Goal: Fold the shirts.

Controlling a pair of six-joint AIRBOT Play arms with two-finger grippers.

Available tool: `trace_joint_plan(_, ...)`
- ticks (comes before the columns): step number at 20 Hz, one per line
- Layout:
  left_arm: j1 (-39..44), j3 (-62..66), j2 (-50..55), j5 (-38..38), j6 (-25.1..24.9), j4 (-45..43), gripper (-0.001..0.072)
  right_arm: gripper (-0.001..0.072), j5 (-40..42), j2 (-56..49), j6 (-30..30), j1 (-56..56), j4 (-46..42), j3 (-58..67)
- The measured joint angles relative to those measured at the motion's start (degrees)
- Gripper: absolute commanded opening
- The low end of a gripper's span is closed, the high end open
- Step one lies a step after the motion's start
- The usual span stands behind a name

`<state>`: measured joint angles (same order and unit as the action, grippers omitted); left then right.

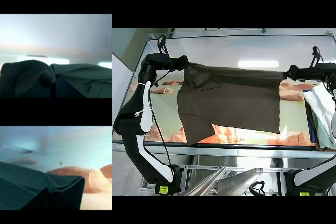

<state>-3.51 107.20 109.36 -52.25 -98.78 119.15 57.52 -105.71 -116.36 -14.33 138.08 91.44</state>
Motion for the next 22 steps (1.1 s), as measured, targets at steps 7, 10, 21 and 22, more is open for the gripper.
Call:
trace_joint_plan(7,-0.04,-6.91,0.31,-1.88,2.21,-9.51,0.0016,0.0025,1.84,-0.39,3.30,2.08,-8.94,-4.66)
trace_joint_plan(10,-0.24,-8.98,0.31,-0.55,2.29,-10.75,0.0016,0.0025,-0.63,-0.48,3.78,3.02,-9.68,-6.05)
trace_joint_plan(21,0.20,-9.60,1.92,-3.96,2.34,-12.74,0.0296,0.0292,-3.85,-0.79,3.85,5.09,-9.97,-6.86)
trace_joint_plan(22,0.24,-8.85,1.99,-4.81,2.34,-12.79,0.0644,0.0309,-3.32,-0.59,3.85,5.11,-10.01,-6.86)
